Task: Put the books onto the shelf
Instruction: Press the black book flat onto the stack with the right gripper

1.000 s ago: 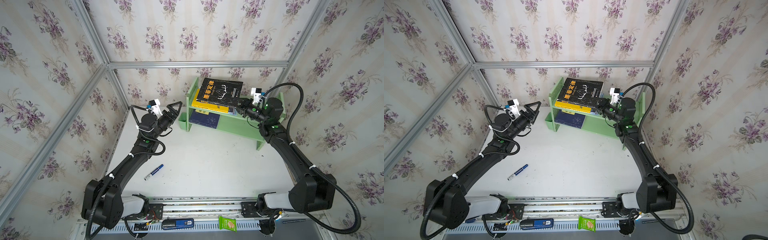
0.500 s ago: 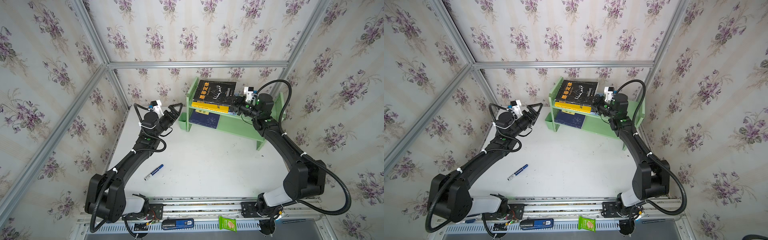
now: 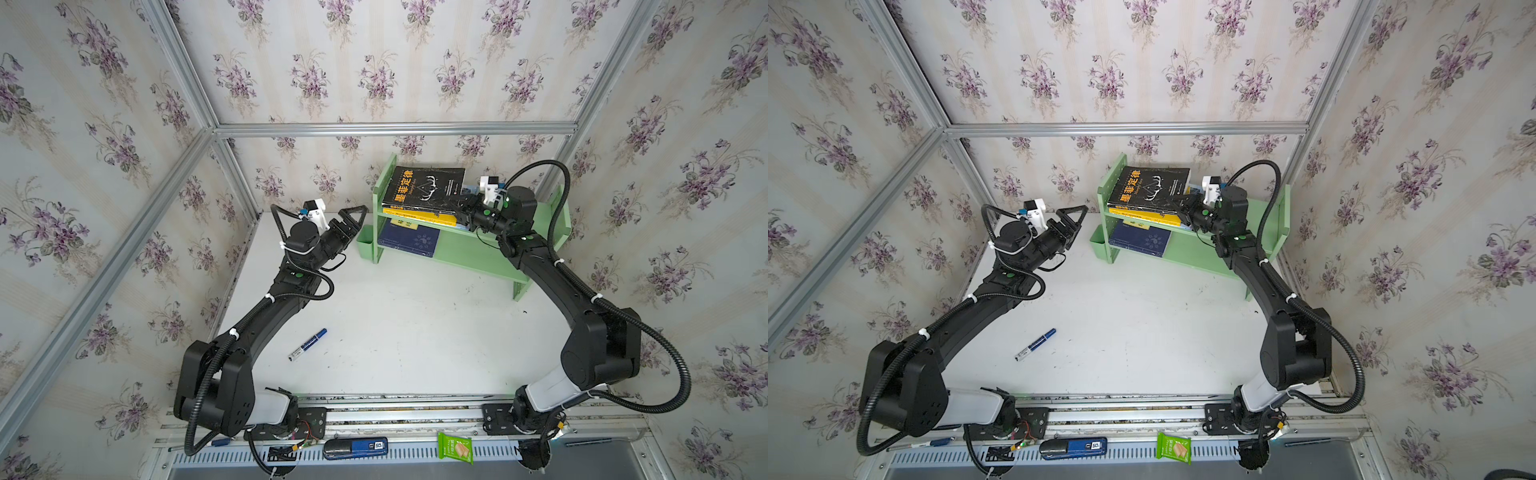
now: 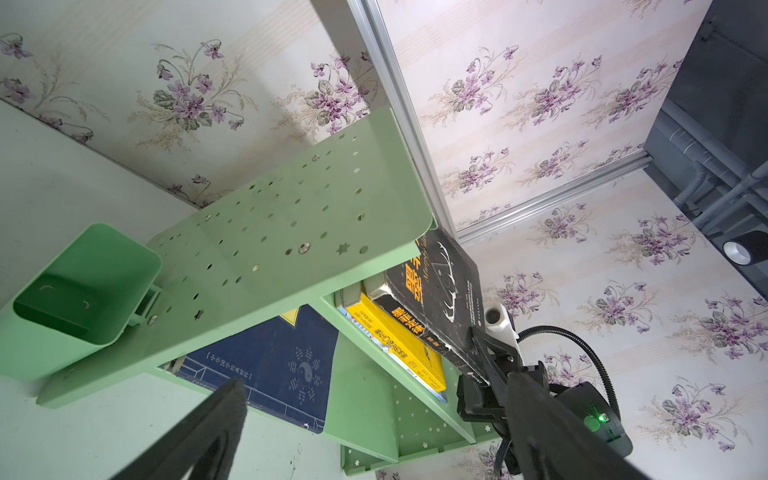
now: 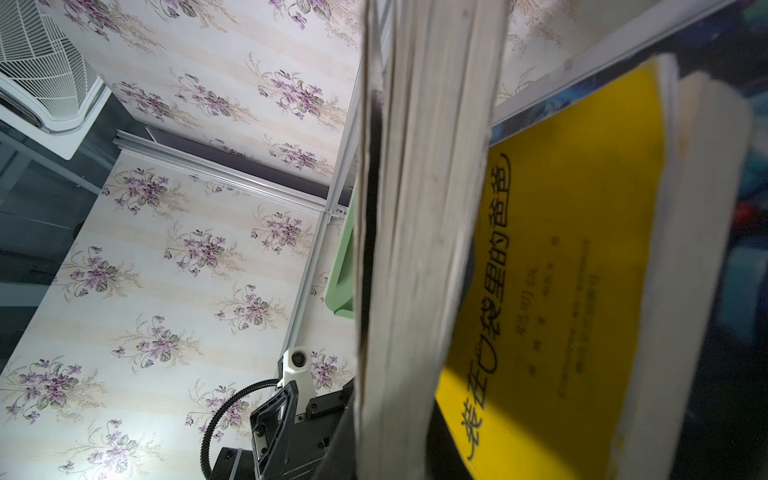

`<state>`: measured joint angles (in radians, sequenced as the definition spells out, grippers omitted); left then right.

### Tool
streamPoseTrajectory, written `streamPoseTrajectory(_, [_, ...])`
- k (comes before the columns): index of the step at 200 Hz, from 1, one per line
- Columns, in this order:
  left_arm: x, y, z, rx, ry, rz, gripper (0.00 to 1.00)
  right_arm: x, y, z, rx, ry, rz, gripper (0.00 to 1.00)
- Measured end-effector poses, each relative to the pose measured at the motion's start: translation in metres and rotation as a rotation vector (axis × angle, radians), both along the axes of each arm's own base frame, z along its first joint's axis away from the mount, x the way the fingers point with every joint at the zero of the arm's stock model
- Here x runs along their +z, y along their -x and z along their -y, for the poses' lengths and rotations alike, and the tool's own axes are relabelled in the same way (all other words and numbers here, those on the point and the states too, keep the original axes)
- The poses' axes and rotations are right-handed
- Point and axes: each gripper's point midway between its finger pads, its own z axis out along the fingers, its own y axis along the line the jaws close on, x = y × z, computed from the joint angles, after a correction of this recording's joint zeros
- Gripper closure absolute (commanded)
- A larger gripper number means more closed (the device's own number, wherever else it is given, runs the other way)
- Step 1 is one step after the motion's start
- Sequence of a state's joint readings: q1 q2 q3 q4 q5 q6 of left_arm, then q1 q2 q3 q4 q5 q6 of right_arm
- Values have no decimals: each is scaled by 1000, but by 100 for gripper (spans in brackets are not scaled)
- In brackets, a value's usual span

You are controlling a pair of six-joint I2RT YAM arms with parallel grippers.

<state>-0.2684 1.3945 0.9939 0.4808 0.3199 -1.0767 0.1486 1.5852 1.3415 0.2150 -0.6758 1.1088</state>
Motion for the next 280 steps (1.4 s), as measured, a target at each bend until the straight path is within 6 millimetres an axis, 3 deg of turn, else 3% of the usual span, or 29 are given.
streamPoseTrajectory(68, [-4,-8,7,-30,1,-13,1,-2,0,0,1,13,2,88])
streamPoseTrajectory(144, [-11,-19,36,-106,18,-50,1,-7,-1,0,0,22,-5,89])
streamPoseTrajectory(280, [-10,-26,51,-135,29,-54,1,-16,-2,6,-14,18,-29,90])
